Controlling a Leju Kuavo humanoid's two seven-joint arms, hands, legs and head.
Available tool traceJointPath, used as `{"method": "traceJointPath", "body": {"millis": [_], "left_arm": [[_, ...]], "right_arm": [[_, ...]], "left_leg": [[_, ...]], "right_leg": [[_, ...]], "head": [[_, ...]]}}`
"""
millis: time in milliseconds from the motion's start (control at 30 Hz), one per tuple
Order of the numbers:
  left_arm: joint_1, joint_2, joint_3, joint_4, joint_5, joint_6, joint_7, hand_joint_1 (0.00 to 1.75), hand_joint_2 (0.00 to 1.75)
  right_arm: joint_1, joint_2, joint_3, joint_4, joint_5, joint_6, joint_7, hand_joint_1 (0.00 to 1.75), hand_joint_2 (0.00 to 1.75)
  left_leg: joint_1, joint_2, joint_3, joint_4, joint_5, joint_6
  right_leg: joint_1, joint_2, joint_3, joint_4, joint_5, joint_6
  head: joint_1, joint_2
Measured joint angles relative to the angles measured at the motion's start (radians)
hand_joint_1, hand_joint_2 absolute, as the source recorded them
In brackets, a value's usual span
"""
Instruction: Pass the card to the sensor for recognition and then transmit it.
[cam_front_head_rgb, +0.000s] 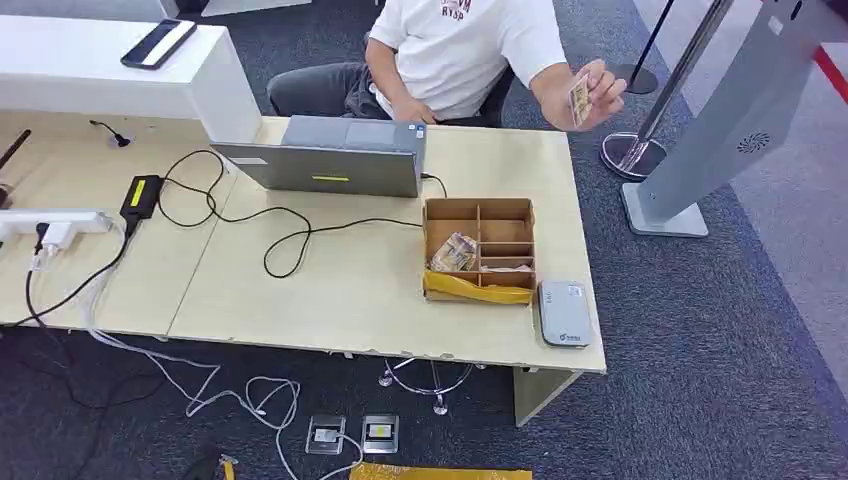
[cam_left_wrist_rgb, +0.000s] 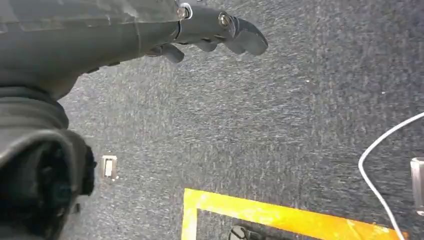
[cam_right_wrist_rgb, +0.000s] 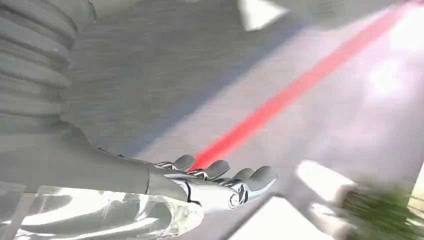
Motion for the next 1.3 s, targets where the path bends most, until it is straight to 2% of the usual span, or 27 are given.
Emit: {"method": "traceJointPath", "body": {"millis": [100, 267, 400, 467, 733, 833, 1000, 1300], "left_arm": [[-0.001, -0.001, 0.000, 0.000, 0.000, 0.000, -0.001, 0.00, 0.00], [0.000, 0.000, 0.000, 0.000, 0.000, 0.002, -0.001, 0.00, 0.00], [0.000, 0.000, -0.001, 0.000, 0.000, 0.002, -0.006, 0.00, 0.00], [0.000, 0.000, -0.002, 0.000, 0.000, 0.003, -0.011, 0.00, 0.00], [-0.003, 0.000, -0.010, 0.000, 0.000, 0.005, -0.026, 0.00, 0.00], [-0.003, 0.000, -0.017, 0.000, -0.011, -0.004, -0.033, 0.00, 0.00], [-0.005, 0.001, -0.023, 0.000, -0.019, -0.007, -0.041, 0.00, 0.00], [-0.003, 0.003, -0.036, 0.000, -0.021, -0.010, -0.041, 0.00, 0.00]], "right_arm": [[-0.074, 0.003, 0.110, -0.020, -0.048, -0.014, 0.007, 0.00, 1.75], [-0.109, 0.006, 0.257, -0.041, -0.086, -0.026, -0.001, 0.00, 1.75], [-0.126, 0.010, 0.347, -0.058, -0.091, -0.036, -0.071, 0.00, 1.75], [-0.153, 0.027, 0.415, -0.069, -0.087, -0.036, -0.107, 0.00, 1.75], [-0.187, 0.150, 0.692, -0.142, -0.180, -0.055, -0.128, 0.00, 1.75], [-0.170, 0.200, 0.782, -0.174, -0.180, -0.051, -0.191, 0.00, 1.75], [-0.054, 0.298, 0.920, -0.253, -0.122, -0.134, -0.179, 0.00, 1.75], [0.054, 0.353, 1.047, -0.375, -0.107, -0.152, -0.195, 0.00, 1.75]], "left_leg": [[0.003, -0.004, 0.000, 0.000, 0.000, 0.000], [0.002, -0.005, -0.001, 0.000, 0.000, 0.000], [0.002, -0.005, -0.002, 0.000, 0.000, 0.000], [0.002, -0.004, -0.003, 0.000, 0.000, -0.001], [0.005, -0.003, -0.002, 0.000, 0.002, -0.003], [0.006, -0.003, -0.003, 0.000, 0.002, -0.003], [0.007, -0.002, -0.002, 0.000, 0.002, -0.003], [0.007, -0.004, -0.003, 0.000, 0.002, -0.004]], "right_leg": [[0.003, -0.005, 0.001, -0.001, 0.000, 0.000], [0.002, -0.004, 0.001, -0.001, 0.000, 0.000], [0.002, -0.004, 0.000, -0.001, 0.000, 0.000], [0.002, -0.004, -0.001, 0.000, 0.000, 0.000], [0.005, -0.002, 0.000, 0.000, 0.000, -0.001], [0.006, -0.002, 0.000, 0.000, 0.000, -0.001], [0.007, -0.001, 0.000, 0.000, 0.000, -0.001], [0.007, -0.003, -0.001, -0.001, 0.000, -0.001]], "head": [[0.001, 0.000], [0.000, 0.000], [0.001, 0.000], [0.000, 0.000], [0.001, 0.000], [0.001, 0.000], [0.002, 0.000], [0.001, 0.000]]}}
